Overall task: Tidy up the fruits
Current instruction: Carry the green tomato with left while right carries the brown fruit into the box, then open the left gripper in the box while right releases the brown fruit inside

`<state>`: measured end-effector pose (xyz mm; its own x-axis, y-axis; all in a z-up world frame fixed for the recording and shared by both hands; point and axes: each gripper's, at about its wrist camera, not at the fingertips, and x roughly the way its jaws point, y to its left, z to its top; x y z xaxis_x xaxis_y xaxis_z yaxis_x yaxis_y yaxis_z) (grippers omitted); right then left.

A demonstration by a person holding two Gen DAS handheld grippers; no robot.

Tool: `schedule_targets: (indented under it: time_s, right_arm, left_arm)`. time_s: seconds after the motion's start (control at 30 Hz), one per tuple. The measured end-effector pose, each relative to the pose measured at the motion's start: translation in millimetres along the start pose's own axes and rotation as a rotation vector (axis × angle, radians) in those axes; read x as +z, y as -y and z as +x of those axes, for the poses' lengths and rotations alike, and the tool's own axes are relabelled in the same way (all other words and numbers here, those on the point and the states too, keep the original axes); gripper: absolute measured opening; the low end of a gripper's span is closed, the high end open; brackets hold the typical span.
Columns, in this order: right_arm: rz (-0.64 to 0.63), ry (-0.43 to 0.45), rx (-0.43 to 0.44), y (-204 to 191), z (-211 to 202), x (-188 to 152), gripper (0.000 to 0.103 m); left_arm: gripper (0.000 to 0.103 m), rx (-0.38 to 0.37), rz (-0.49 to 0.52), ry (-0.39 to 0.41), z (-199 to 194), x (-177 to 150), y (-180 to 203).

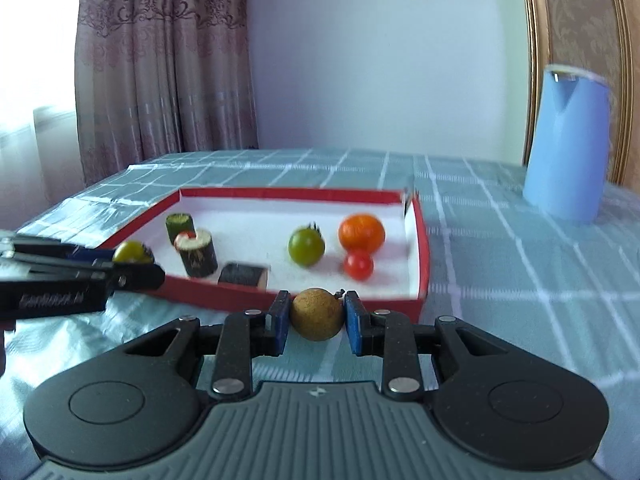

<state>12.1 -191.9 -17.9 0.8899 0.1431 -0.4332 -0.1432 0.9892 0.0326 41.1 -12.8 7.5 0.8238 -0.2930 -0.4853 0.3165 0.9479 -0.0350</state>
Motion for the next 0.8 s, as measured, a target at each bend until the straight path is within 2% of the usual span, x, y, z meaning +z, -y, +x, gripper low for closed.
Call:
schedule_targets:
  time_s: [0.2, 0.47, 0.63, 0.8]
  right_arm:
    - [-0.016, -0.035, 0.011, -3.0, 35.1, 31.0, 0.028]
    - [-0.117, -0.051, 0.012, -30.6, 85.3, 57.3, 0.028]
    - [-0.146, -0.088, 0.009, -42.0, 116.3, 65.0, 0.028]
    - [-0.159, -0.140, 0.014, -45.6, 139.6, 66.5, 0.028]
  left_arm:
    - [0.030, 0.073, -0.022, 0.014, 33.7, 26.3, -7.8]
    - [0.030, 0.163, -0.029, -0.024, 86.6, 45.0, -18.9]
    - [0.030, 0.200, -0.061, -0.061, 108.7, 48.7, -32.1]
    - [0.031, 0.213, -0.074, -0.062, 118.0, 53.5, -39.8]
